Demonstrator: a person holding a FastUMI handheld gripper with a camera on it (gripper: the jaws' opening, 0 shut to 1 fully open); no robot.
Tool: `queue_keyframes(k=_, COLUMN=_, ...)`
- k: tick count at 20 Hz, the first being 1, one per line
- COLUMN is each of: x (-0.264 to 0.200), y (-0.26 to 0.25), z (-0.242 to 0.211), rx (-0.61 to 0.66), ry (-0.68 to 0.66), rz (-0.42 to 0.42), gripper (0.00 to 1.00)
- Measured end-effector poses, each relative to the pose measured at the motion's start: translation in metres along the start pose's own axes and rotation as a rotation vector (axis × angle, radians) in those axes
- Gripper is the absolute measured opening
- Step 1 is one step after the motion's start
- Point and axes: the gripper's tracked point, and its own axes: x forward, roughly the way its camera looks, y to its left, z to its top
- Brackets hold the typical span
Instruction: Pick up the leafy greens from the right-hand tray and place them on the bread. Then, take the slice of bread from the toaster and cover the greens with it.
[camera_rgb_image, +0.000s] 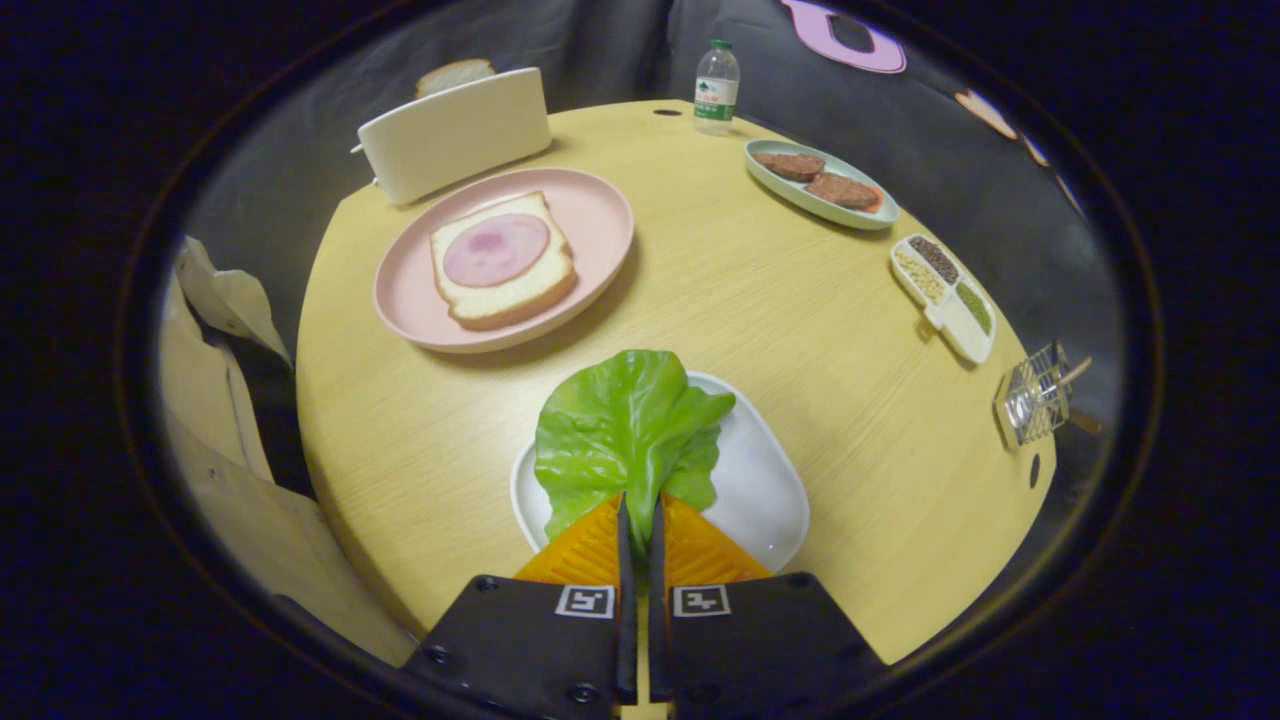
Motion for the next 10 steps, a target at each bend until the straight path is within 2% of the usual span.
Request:
queue_keyframes(k=4, x=-0.019, y=0.005, z=0.017, rx=0.012, ry=-0.041, rz=-0.013, gripper=0.08)
queue_keyframes(k=10, x=-0.043, y=0.019, z=0.055, rx=-0.051, ry=-0.098, rz=-0.026, gripper=0.08)
